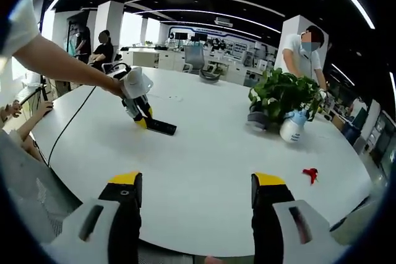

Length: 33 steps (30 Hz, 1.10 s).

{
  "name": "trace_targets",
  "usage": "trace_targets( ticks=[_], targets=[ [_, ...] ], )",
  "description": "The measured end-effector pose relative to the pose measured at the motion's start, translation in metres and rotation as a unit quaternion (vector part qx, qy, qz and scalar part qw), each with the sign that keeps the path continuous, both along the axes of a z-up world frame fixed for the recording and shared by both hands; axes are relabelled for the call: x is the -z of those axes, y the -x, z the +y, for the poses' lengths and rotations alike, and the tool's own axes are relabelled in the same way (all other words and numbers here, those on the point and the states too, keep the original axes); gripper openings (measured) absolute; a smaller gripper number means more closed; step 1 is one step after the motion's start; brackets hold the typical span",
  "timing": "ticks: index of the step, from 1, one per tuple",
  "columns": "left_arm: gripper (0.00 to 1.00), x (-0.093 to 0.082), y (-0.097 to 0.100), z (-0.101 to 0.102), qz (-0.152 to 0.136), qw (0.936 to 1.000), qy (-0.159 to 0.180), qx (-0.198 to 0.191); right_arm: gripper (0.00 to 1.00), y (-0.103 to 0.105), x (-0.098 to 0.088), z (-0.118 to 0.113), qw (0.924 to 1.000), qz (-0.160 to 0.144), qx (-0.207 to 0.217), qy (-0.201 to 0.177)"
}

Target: Press the specified remote control buttons in sequence, fully releasing each button before pressing the next.

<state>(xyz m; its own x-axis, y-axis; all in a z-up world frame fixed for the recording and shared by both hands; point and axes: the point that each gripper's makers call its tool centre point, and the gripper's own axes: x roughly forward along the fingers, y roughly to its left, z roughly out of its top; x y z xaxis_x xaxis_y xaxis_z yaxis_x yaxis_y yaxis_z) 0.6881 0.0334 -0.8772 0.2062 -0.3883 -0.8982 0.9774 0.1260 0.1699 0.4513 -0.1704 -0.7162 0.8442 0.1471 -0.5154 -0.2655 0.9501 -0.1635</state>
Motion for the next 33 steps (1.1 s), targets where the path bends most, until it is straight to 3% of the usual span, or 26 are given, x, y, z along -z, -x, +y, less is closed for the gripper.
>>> trace_targets(
  ticks=[5, 13, 17, 19, 23, 25, 30, 33],
  targets=[
    [0.24, 0.000, 0.001, -0.001, 0.000, 0.9999, 0.004, 0.012, 0.75, 0.000, 0.000, 0.001, 1.0000, 0.000, -0.004, 0.000],
    [0.27, -0.002, -0.001, 0.000, -0.009, 0.9999, -0.001, -0.003, 0.75, 0.000, -0.001, 0.002, 1.0000, -0.004, -0.007, 0.002],
    [0.36, -0.005, -0.010, 0.004, -0.027, 0.9981, 0.005, -0.054, 0.76, 0.000, -0.002, 0.003, 0.9999, -0.006, -0.010, 0.003],
    [0.38, -0.004, -0.008, 0.006, -0.014, 0.9965, 0.017, -0.081, 0.76, 0.000, -0.002, 0.004, 0.9999, -0.008, -0.012, 0.002],
    [0.43, -0.006, -0.008, 0.012, -0.036, 0.9949, 0.013, -0.093, 0.77, 0.000, -0.003, 0.004, 0.9999, -0.010, -0.014, 0.001],
    [0.52, -0.008, -0.003, 0.014, -0.025, 0.9942, 0.017, -0.103, 0.77, 0.000, -0.003, 0.005, 0.9998, -0.011, -0.014, 0.001],
    [0.64, -0.031, 0.002, 0.022, -0.052, 0.9876, 0.055, -0.138, 0.77, 0.000, -0.005, 0.009, 0.9996, -0.016, -0.024, -0.002],
    [0.64, -0.051, 0.004, 0.025, -0.069, 0.9813, 0.089, -0.156, 0.77, 0.001, -0.006, 0.011, 0.9994, -0.018, -0.028, -0.005]
  ],
)
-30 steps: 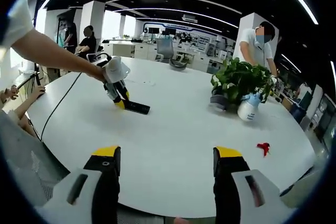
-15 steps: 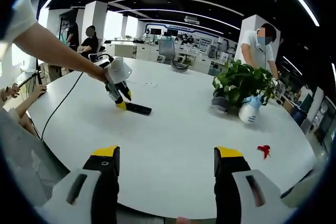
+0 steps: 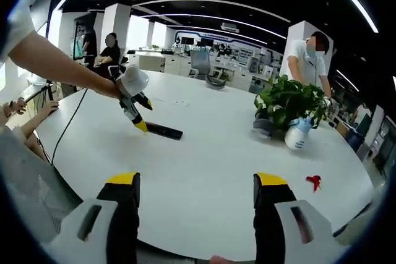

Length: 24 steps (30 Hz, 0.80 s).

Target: Press the specified remote control buttons in sequence, fully releasing each button before pressing the next.

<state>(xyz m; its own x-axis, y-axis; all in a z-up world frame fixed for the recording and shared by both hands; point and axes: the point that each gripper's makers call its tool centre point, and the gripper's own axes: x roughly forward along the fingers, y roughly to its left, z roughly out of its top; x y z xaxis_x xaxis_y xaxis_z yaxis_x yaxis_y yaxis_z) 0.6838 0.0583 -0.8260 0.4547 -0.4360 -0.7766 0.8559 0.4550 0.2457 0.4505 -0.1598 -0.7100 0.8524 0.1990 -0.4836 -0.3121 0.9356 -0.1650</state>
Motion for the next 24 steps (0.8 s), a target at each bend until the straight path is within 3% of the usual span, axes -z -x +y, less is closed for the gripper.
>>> trace_targets(
  ticks=[8, 9, 15, 20, 24],
  targets=[
    [0.68, -0.032, 0.039, 0.011, -0.025, 0.9987, 0.030, -0.034, 0.81, 0.000, -0.006, 0.000, 0.9997, -0.010, 0.001, -0.020],
    [0.68, -0.039, 0.045, 0.012, -0.037, 0.9977, 0.042, -0.039, 0.82, 0.000, -0.007, 0.000, 0.9996, -0.014, 0.002, -0.023],
    [0.78, -0.069, 0.080, 0.016, -0.049, 0.9923, 0.093, -0.064, 0.85, 0.000, -0.011, 0.000, 0.9992, -0.022, 0.004, -0.032],
    [0.85, -0.111, 0.121, 0.022, -0.077, 0.9775, 0.169, -0.100, 0.85, 0.000, -0.016, 0.003, 0.9988, -0.034, -0.001, -0.035],
    [0.95, -0.137, 0.147, 0.030, -0.099, 0.9653, 0.205, -0.129, 0.86, 0.000, -0.019, 0.001, 0.9984, -0.041, 0.001, -0.040]
  ],
)
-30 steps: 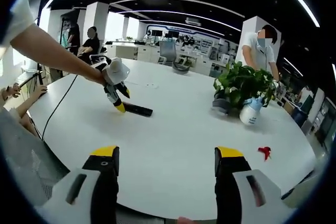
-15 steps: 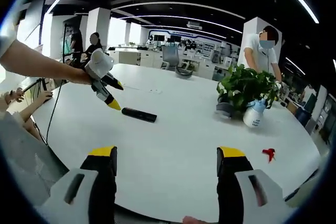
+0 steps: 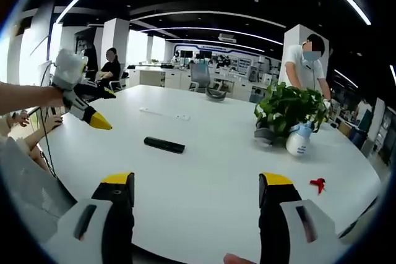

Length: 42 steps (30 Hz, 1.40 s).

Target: Press the specified remote control buttons in sequence, fully releasing each button before pressing the next.

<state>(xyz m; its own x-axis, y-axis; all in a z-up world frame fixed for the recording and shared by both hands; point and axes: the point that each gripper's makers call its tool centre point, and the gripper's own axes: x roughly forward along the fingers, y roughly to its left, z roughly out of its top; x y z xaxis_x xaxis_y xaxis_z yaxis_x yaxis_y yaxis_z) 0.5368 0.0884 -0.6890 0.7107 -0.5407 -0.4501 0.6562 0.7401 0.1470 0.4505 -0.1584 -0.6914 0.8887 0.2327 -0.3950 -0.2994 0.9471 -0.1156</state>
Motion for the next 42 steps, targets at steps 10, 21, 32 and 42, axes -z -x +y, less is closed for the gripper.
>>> trace_targets(
  ticks=[10, 21, 32, 42],
  targets=[
    [1.00, -0.034, 0.068, 0.036, -0.046, 0.9924, 0.048, -0.103, 0.86, 0.002, -0.006, 0.006, 0.9997, -0.015, -0.017, 0.000],
    [1.00, -0.033, 0.106, 0.067, -0.083, 0.9769, 0.050, -0.190, 0.84, 0.004, -0.010, 0.012, 0.9991, -0.026, -0.034, 0.000],
    [1.00, -0.021, 0.111, 0.071, -0.097, 0.9684, 0.055, -0.223, 0.82, 0.004, -0.014, 0.005, 0.9990, -0.036, -0.022, -0.016],
    [1.00, -0.009, 0.108, 0.074, -0.096, 0.9668, 0.021, -0.236, 0.82, 0.005, -0.012, 0.003, 0.9993, -0.032, -0.015, -0.014]
  ],
)
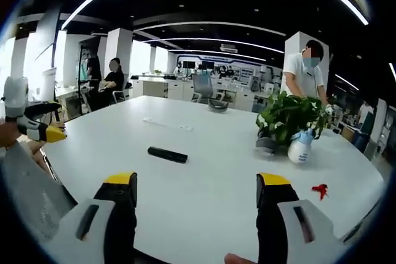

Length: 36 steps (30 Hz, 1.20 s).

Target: Press the specified remote control buttons in sequence, fully releasing each button before pressing the next.

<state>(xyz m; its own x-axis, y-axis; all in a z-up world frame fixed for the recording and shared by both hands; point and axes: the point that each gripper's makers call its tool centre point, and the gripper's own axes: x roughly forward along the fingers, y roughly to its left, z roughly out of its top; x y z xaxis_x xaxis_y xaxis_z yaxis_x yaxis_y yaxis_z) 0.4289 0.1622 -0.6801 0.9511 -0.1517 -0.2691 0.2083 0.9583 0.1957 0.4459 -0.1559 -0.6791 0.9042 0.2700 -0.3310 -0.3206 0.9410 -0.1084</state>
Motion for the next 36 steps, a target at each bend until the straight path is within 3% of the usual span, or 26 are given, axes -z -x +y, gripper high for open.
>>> trace_targets(
  ticks=[6, 23, 36],
  targets=[
    [1.00, 0.003, 0.002, 0.006, 0.000, 0.9992, -0.038, -0.009, 0.81, 0.001, -0.001, 0.001, 1.0000, -0.002, -0.001, 0.002],
    [1.00, 0.002, 0.002, 0.009, -0.003, 0.9994, -0.033, -0.013, 0.79, 0.001, 0.004, 0.002, 0.9998, 0.009, 0.004, 0.019],
    [1.00, -0.001, 0.003, 0.003, -0.010, 0.9996, -0.027, 0.001, 0.79, 0.000, 0.013, -0.014, 0.9981, 0.031, 0.045, 0.030]
  ],
)
